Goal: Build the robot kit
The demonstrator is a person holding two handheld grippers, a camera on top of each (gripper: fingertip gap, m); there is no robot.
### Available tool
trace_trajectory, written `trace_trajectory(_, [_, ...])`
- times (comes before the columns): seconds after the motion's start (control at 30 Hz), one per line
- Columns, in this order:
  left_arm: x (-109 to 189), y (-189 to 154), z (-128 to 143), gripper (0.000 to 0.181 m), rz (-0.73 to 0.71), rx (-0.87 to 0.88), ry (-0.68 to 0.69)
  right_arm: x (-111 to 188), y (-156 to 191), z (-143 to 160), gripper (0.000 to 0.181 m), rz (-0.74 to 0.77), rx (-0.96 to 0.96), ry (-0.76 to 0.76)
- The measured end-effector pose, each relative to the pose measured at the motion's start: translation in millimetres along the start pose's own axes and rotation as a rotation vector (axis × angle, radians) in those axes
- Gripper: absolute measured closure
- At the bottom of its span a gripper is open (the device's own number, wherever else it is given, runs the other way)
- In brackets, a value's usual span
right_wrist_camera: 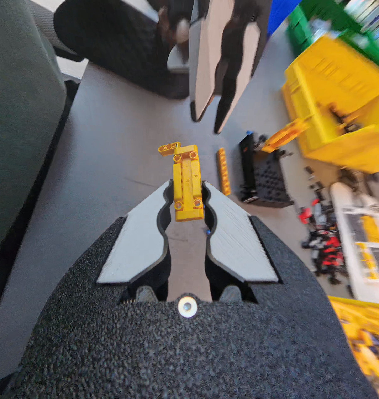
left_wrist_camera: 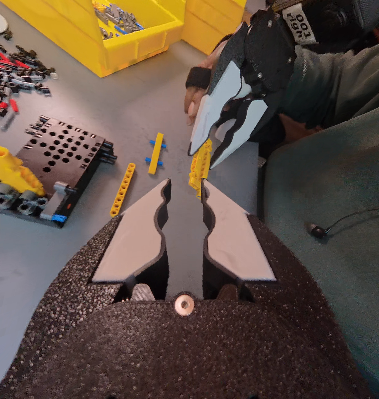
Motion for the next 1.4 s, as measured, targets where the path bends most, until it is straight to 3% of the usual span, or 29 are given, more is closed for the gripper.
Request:
trace_trajectory(0.13, [10,28,7,0.155,-0.172,-0.097,0.063,-19,22,21,0.156,-0.173,-0.174,0.122])
trace_trajectory(0.27, [-6,42,17,0.158,-0.221,-0.143,0.148,-27,18,24,0.15,-0.213,-0.232,0.14])
trace_trajectory(0.4, [-21,49,21,0.163,-0.255,-0.24,0.23,-2,-10,26,0.151,-0.192,-0.347,0.057])
trace_trajectory(0.5, [-37,49,18,0.164,-0.225,-0.28,0.269,7,-32,68,0.156,-0.091,-0.321,0.212])
trace_trajectory(0.6, [-55,48,16,0.163,-0.193,-0.306,0.306,4,-32,83,0.158,-0.115,-0.324,0.253])
trace_trajectory(0.7, [-64,53,18,0.166,-0.208,-0.343,0.355,-2,-28,79,0.173,-0.15,-0.322,0.223])
trace_trajectory(0.73, [-64,53,18,0.174,-0.203,-0.351,0.359,-4,-28,78,0.173,-0.152,-0.306,0.212])
trace_trajectory(1.1, [-33,40,44,0.174,-0.179,-0.323,0.394,-29,-14,46,0.173,-0.265,-0.242,0.107])
trace_trajectory(1.23, [-34,36,46,0.172,-0.155,-0.325,0.395,-22,-15,50,0.16,-0.295,-0.242,0.111])
trace_trajectory(1.4, [-32,36,45,0.171,-0.128,-0.317,0.388,4,-2,45,0.162,-0.368,-0.22,0.078])
Point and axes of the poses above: each gripper's, where its closed fingertips meet, x back along the fingers, z out of its underside, y = z × x across the jaws, the point moved 1 cm from there along x, back along the fingers, and after that the axes turned 4 degrees about x, right-handed, at the moved point
